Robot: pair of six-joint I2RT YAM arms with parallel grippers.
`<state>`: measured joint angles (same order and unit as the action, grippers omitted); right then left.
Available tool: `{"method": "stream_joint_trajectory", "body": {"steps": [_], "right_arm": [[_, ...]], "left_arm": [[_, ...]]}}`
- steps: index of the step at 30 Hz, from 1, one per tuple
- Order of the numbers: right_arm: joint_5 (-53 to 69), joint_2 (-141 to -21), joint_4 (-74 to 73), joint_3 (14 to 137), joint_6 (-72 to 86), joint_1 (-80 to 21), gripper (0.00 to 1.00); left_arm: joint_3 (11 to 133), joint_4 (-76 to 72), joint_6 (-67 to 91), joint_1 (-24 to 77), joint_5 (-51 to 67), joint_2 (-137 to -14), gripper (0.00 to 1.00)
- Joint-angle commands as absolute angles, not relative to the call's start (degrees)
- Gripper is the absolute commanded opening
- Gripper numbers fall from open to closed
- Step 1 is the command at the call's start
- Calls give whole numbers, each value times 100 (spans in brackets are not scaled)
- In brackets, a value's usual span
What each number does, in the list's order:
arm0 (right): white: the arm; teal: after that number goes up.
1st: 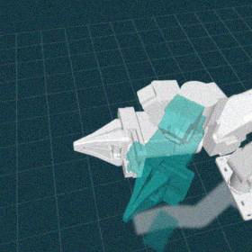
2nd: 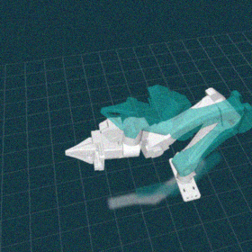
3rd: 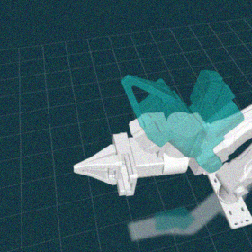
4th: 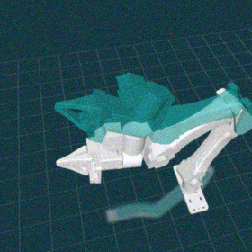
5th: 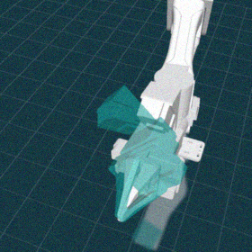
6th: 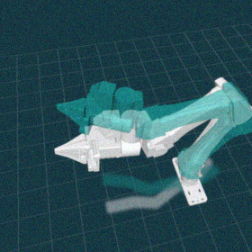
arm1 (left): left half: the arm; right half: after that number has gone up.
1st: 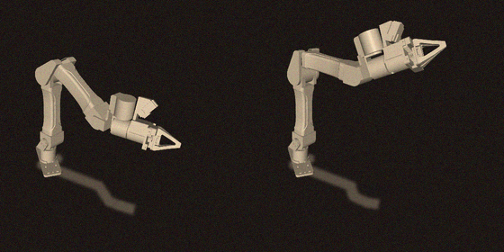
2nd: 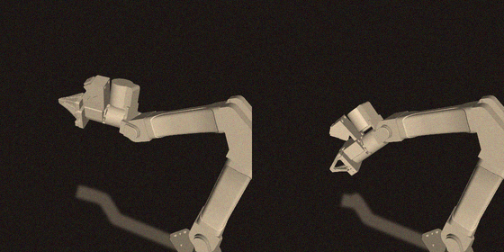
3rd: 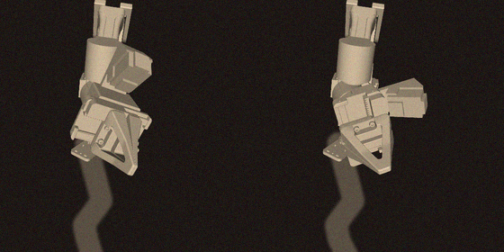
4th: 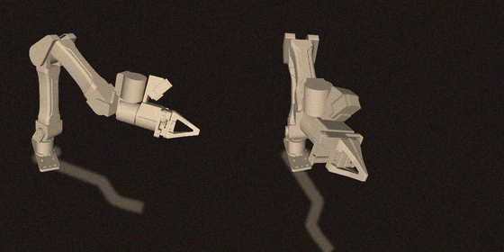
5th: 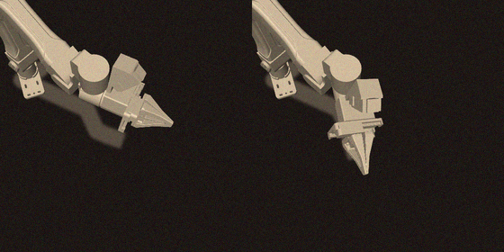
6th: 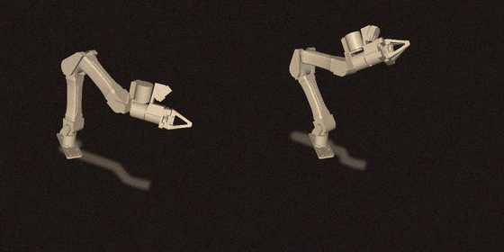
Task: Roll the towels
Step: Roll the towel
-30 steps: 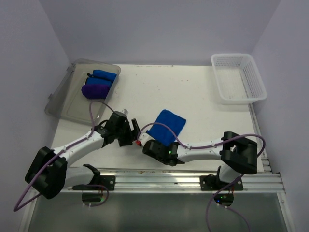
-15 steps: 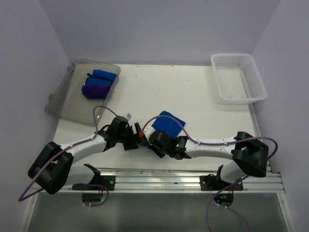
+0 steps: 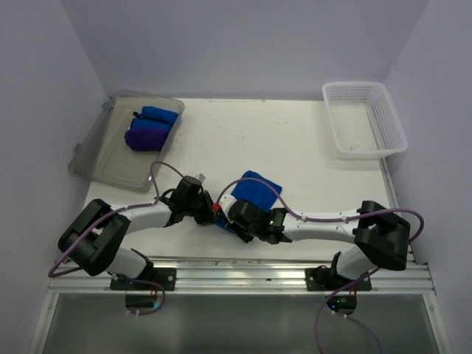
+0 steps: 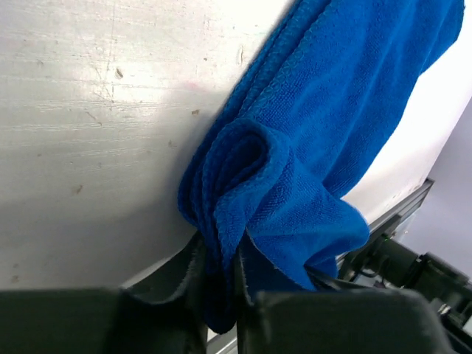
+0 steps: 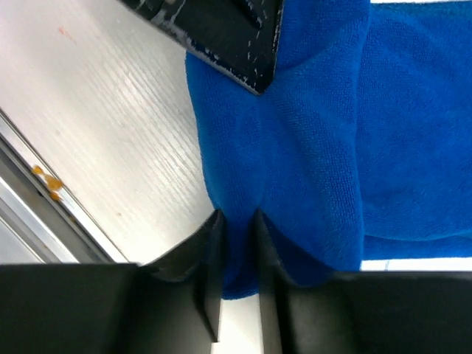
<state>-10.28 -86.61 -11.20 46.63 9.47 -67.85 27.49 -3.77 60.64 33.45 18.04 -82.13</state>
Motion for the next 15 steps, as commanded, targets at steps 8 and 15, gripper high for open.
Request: {"method": "stream_joint_trajectory", "body": {"steps": [8, 15], "right_arm": [[-1906, -8648, -1161, 5010, 668, -7215, 50], [-2311, -9061, -1046, 5343, 325, -7462, 55]], "left_arm": [[3322, 571, 6012, 3375, 1749, -8060, 0], [3480, 808, 5976, 3384, 1766, -8086, 0]]}}
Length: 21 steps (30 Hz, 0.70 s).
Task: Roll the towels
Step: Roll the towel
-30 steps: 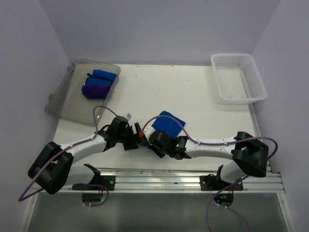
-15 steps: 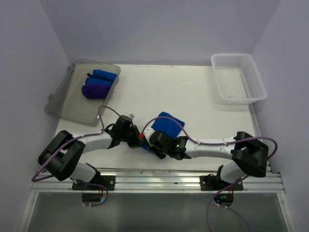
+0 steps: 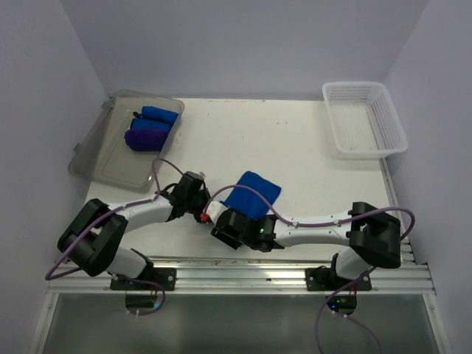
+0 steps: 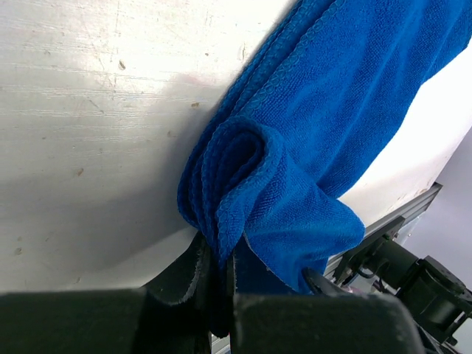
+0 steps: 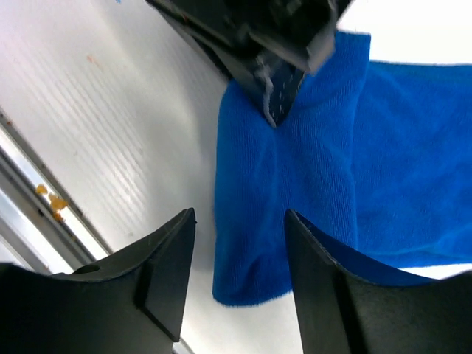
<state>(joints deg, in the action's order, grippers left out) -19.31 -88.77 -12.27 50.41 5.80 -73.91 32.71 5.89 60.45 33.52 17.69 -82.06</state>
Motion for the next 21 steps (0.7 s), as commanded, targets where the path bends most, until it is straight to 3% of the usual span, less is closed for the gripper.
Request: {"method": "stream_joint_trajectory", "body": {"steps": [1, 4, 6, 10, 11, 12, 16, 19, 21], "right_arm": [[-2372, -9236, -950, 5344, 325, -7471, 56], [-2434, -9483, -722, 5300, 299, -7471, 56], [-2478, -9703, -633, 5265, 316, -7479, 51], [-2619, -9870, -475, 5194, 439, -7471, 26], [-2584, -9853, -483, 5203, 466, -7479, 10], [-2488, -9766, -501, 5212, 483, -7471, 3], [-1540, -9440, -562, 5247, 615, -7296, 0], [-506, -9256, -615, 5265, 825, -6997, 0], [197, -9211, -572, 5230, 1009, -6699, 0]], "left_arm": [[3489, 809, 5977, 3384, 1775, -8077, 0], [3542, 870, 5968, 3384, 1810, -8068, 0], [3542, 896, 5959, 3375, 1819, -8042, 0], [3586, 993, 5924, 3375, 1802, -7981, 0], [3586, 1011, 5898, 3375, 1776, -7946, 0], [3595, 1054, 5880, 3366, 1741, -7858, 0], [3656, 1265, 5757, 3349, 1477, -7594, 41], [3683, 1441, 5713, 3305, 1293, -7305, 58], [3665, 1537, 5713, 3278, 1178, -7103, 64]]}}
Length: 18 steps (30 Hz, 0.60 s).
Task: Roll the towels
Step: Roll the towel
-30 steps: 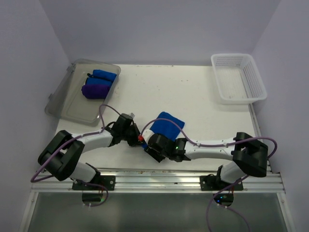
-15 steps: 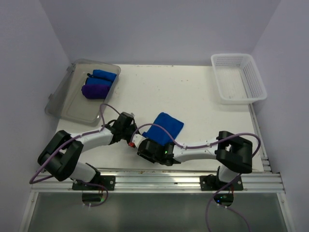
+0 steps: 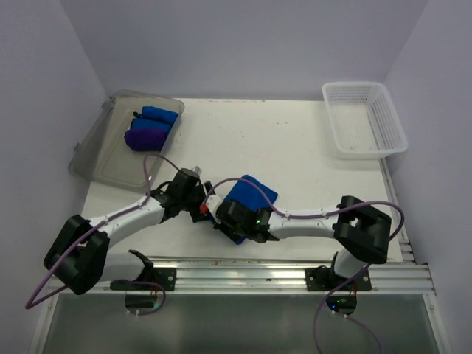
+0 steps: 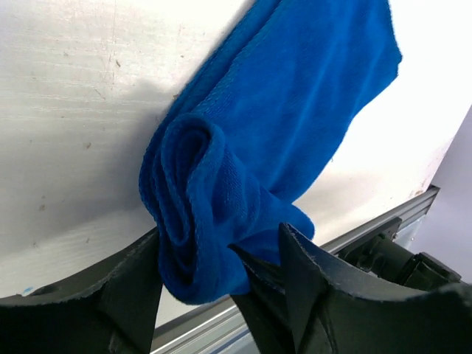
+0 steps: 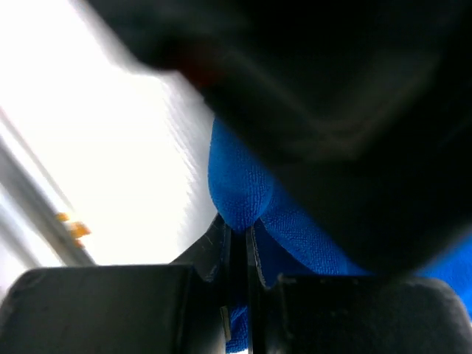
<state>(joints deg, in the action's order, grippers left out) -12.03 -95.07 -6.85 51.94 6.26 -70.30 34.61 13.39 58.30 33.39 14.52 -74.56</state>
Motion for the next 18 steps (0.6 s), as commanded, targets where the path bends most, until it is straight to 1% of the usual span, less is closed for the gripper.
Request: {"method": "stream_joint_trajectory", "body": {"steps": [1, 8, 11, 15, 18], "right_arm": [[446, -9167, -536, 5186, 1089, -6584, 0], [1845, -9184, -448, 5186, 1625, -5863, 0], [2292, -9228, -413, 5203, 1871, -5609, 0], [2926, -9377, -369, 5203, 2292, -5204, 0], [3409, -9500, -229, 5151, 2522, -4931, 0]], "left_arm": [[3656, 1573, 5713, 3252, 1152, -7032, 65], [3402, 1661, 5818, 3182, 1072, -6698, 66], [3287, 1678, 5949, 3173, 958, -6453, 65], [3085, 1775, 6064, 3173, 678, -5951, 61], [2989, 1793, 6047, 3173, 554, -5617, 60]]}}
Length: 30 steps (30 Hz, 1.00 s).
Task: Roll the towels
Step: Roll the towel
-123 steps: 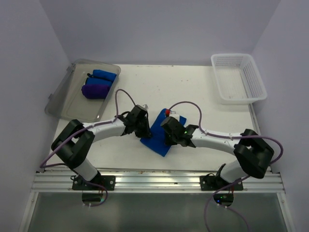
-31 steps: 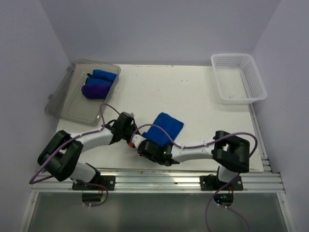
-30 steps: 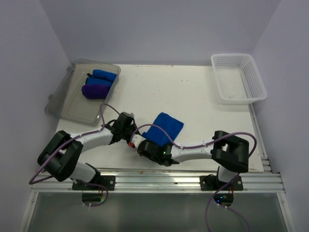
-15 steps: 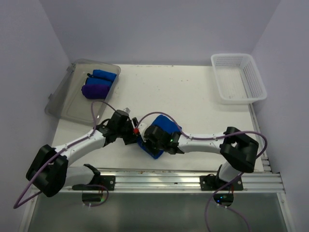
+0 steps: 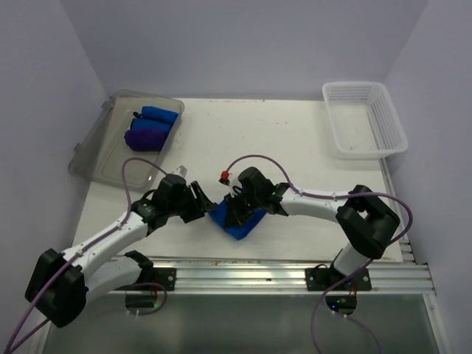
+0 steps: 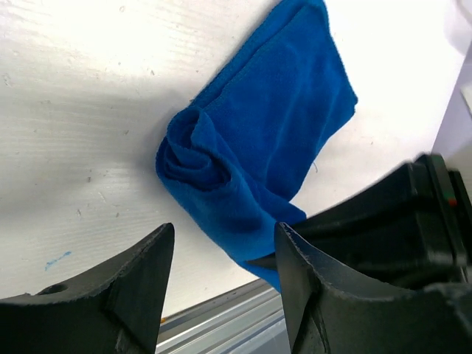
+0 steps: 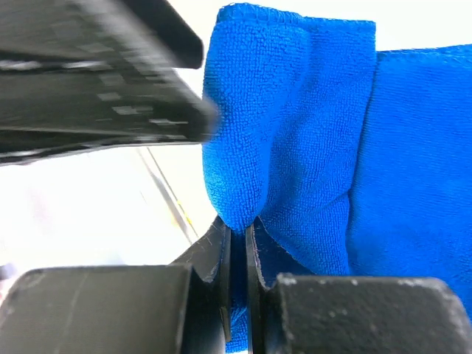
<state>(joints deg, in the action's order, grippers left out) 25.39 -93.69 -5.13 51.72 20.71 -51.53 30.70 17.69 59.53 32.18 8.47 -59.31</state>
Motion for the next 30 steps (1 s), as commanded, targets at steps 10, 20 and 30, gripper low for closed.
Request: {"method": "stream_joint_trajectory", "body": {"steps": [10, 20, 30], "right_arm": [[4218, -10124, -413, 5309, 2734, -4447, 0], [4456, -10362, -352, 5361, 2812, -4333, 0], [4475, -10425, -263, 5309, 3050, -4219, 0]], "left_arm": [[2531, 643, 5854, 3208, 1142, -5396, 45], [2663, -132, 5792, 3305, 1485, -6248, 36], [2900, -334, 5555, 3313, 1336, -7249, 36]]}}
